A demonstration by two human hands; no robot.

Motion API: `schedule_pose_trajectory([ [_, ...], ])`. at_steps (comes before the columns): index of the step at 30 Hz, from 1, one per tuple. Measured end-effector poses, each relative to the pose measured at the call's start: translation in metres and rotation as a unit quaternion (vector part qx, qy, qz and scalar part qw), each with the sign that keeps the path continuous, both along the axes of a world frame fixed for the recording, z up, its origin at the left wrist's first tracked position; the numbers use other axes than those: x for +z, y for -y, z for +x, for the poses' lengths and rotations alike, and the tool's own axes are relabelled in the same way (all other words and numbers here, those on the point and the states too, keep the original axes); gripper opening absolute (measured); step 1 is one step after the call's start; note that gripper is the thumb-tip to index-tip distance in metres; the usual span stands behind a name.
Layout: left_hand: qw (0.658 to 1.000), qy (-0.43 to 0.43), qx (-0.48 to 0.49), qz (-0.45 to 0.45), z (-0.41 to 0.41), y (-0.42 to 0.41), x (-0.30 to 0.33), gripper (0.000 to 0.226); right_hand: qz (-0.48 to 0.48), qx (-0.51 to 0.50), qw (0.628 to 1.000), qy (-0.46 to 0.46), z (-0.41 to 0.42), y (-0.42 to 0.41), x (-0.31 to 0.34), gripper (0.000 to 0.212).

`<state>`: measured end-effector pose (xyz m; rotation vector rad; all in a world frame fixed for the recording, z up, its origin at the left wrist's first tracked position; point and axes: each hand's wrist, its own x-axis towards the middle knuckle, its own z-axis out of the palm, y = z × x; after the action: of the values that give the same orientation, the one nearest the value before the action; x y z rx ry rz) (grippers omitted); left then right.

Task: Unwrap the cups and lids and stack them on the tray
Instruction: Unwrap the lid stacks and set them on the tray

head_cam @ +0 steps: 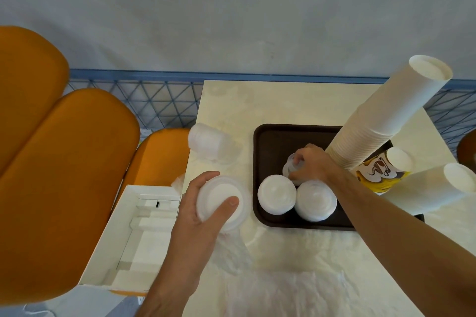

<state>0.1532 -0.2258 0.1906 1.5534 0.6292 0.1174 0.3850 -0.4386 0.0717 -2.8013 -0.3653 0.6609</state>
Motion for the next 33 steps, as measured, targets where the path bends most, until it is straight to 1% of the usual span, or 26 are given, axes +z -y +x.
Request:
schedule_pose_trajectory([
  [3,1.0,-0.003,0.004,-0.004,-0.001,-0.001,0.0,0.05,-0.024,0.016,0.999,-0.025,0.004,-0.002,0.002,0.044],
  [5,1.0,-0.006,0.005,-0.002,-0.001,-0.001,0.0,0.048,-0.03,0.02,0.999,-0.022,0.007,-0.003,0.002,0.045],
  [8,1.0,-0.007,0.007,0.0,0.0,-0.002,-0.001,0.049,-0.022,0.007,1.0,0.006,0.012,-0.004,-0.002,0.034],
  [12,1.0,-0.008,0.01,0.003,0.0,-0.004,-0.004,0.051,-0.041,-0.018,0.999,0.007,0.015,-0.007,-0.006,0.024],
  [16,1.0,-0.004,0.011,0.0,0.0,-0.005,-0.005,0.051,-0.061,-0.041,0.997,-0.002,0.016,-0.009,-0.005,0.038],
  [22,1.0,-0.003,0.01,0.005,0.001,-0.004,-0.005,0.052,-0.061,-0.049,0.997,-0.011,0.016,-0.01,-0.005,0.042],
  [26,1.0,0.001,0.01,0.002,0.002,-0.004,-0.003,0.049,-0.031,-0.045,0.998,0.024,0.015,-0.008,-0.005,0.034],
  [29,1.0,0.008,0.006,-0.007,0.002,-0.005,-0.006,0.047,-0.011,-0.033,0.999,0.031,0.012,-0.007,0.004,0.036],
  [31,1.0,0.013,0.001,-0.013,0.002,-0.006,-0.007,0.049,0.04,-0.037,0.997,0.055,0.009,-0.008,0.018,0.032],
  [33,1.0,0.017,-0.005,-0.019,0.004,-0.005,-0.008,0.051,0.136,-0.046,0.987,0.073,-0.003,-0.015,0.043,0.02],
])
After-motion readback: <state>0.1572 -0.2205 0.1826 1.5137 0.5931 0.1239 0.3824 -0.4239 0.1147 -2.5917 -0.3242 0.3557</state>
